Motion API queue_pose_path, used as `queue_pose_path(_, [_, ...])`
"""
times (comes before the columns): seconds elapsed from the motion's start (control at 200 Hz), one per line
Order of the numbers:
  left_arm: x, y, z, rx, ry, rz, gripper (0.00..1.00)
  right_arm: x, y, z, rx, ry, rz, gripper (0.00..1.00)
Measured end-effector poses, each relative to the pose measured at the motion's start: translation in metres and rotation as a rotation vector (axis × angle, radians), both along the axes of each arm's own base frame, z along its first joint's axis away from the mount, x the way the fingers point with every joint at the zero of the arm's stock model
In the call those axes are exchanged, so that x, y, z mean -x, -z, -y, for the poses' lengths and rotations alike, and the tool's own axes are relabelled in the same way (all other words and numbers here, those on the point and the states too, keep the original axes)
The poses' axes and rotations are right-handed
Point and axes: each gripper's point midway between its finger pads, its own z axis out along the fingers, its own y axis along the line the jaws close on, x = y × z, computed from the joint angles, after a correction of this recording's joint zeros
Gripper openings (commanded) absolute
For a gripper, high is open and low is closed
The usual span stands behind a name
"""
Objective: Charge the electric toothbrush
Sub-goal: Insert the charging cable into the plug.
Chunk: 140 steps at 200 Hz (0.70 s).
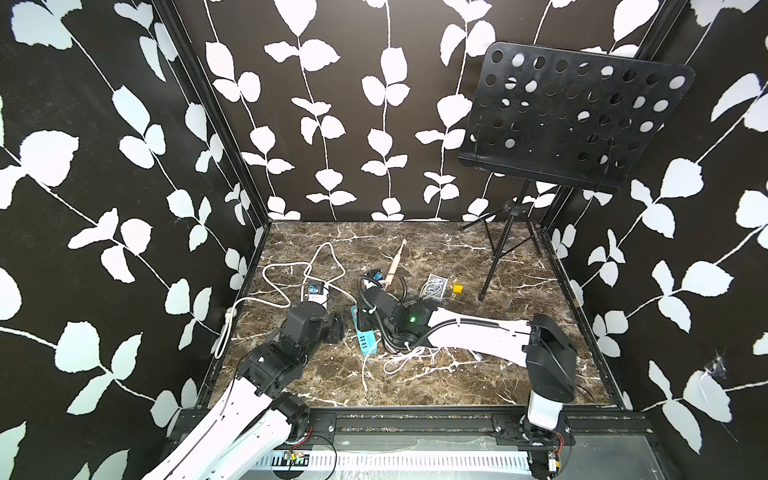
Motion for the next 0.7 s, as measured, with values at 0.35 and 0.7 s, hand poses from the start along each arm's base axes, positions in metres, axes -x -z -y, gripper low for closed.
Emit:
queue_pose_path(0.35, [0.002, 0.01, -0.001, 0.014, -0.021, -0.029, 0.83, -0.01, 0.032, 0.005, 0.093, 0.056, 0.027, 0.0])
queue_pose_path(0.7, [0.003, 0.007, -0.007, 0.022, -0.041, -0.004, 0.89, -0.014, 0.036, -0.01, 0.087, 0.058, 0.039, 0.0])
